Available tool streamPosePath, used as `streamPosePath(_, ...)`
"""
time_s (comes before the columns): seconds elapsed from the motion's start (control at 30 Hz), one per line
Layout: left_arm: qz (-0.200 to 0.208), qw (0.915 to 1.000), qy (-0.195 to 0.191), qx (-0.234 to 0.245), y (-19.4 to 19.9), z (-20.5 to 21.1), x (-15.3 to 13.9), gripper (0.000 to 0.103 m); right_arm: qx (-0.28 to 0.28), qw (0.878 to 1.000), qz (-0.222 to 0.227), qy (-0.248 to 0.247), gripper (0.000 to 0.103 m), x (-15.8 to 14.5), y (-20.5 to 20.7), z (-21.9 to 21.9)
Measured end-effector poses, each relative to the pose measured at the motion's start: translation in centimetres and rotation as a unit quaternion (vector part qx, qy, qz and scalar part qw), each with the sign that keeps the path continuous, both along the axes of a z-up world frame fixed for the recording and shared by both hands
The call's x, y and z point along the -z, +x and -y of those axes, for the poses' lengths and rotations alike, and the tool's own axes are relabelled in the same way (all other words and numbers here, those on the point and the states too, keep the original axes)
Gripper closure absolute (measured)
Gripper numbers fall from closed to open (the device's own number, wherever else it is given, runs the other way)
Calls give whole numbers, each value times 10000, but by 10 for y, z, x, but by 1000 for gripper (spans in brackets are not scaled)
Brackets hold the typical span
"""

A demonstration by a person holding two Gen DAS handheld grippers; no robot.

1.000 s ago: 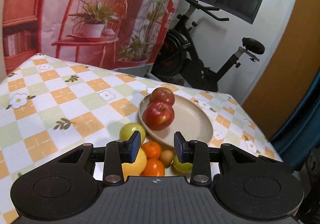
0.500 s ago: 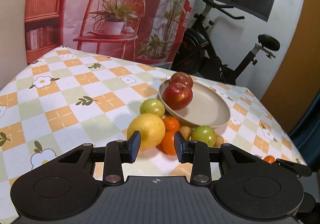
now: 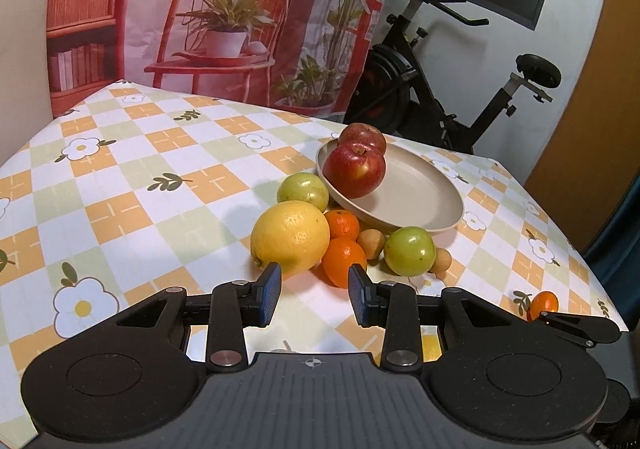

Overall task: Organize fruits
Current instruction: 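Withdraw the left tool from the plate back toward the fruit pile, then grasp a tangerine on the table with the right gripper and lift it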

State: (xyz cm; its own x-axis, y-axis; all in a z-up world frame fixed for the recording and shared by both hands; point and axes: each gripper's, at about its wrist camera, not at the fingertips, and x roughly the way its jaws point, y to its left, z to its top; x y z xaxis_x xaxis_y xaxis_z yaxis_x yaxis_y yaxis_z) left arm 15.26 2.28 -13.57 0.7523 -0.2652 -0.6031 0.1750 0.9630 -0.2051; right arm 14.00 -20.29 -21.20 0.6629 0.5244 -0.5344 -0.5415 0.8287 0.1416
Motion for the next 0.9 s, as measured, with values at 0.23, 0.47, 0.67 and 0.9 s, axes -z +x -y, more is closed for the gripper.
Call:
streamPosePath(0.23,-45,10000,12,-2,-1,0,3,65,-6,10000,-6,28,65,1,0,-1)
streamPosePath(0.47,-48,10000,39,11,-1,1,4,65,-41,10000,-25,17,69,1,1,-2)
streamPosePath(0.67,-47,10000,68,12,-1,1,4,65,-42,10000,-22,18,69,1,1,-2)
streamPosePath(0.9,-45,10000,76,28,-1,2,5,65,42,9999,63,87,69,-1,-1,1)
